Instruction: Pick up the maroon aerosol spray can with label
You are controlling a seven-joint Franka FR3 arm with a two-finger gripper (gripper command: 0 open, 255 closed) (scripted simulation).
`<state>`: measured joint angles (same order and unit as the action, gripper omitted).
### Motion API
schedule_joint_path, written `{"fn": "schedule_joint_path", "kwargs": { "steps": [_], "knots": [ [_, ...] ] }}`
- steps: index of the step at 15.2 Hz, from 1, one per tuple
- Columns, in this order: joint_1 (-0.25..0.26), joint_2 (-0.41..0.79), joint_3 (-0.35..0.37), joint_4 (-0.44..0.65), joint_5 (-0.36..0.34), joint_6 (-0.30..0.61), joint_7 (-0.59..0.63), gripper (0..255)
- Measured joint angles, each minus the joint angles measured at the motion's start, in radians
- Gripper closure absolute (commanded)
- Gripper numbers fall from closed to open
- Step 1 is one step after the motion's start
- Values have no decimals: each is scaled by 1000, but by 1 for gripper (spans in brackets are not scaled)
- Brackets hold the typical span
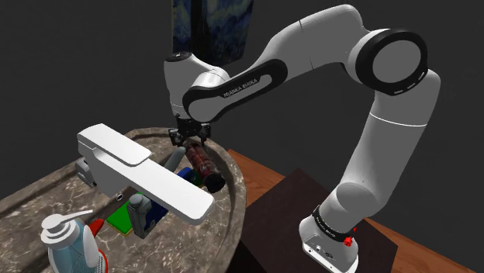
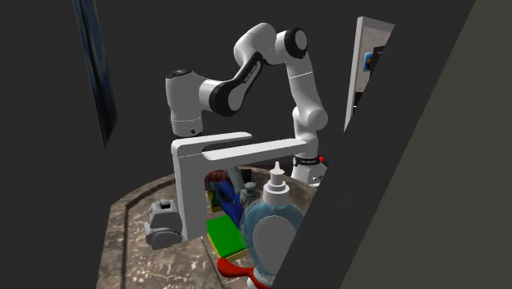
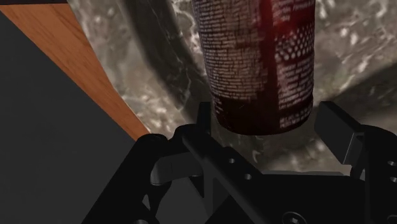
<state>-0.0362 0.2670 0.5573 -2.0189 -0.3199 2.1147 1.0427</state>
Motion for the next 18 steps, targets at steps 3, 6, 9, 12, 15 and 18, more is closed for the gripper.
{"fn": "schedule_joint_path", "kwargs": {
  "steps": [3, 6, 9, 12, 15, 18],
  "knots": [
    [-1, -2, 0, -2, 1, 1, -1, 255],
    [-1, -4, 2, 10, 6, -17, -7, 255],
    [-5, -26, 7, 20, 23, -45, -20, 255],
    [-11, -51, 12, 33, 42, -76, -37, 255],
    [-15, -70, 16, 51, 58, -109, -51, 255],
    [-15, -85, 20, 78, 71, -147, -62, 255]
  ]
}}
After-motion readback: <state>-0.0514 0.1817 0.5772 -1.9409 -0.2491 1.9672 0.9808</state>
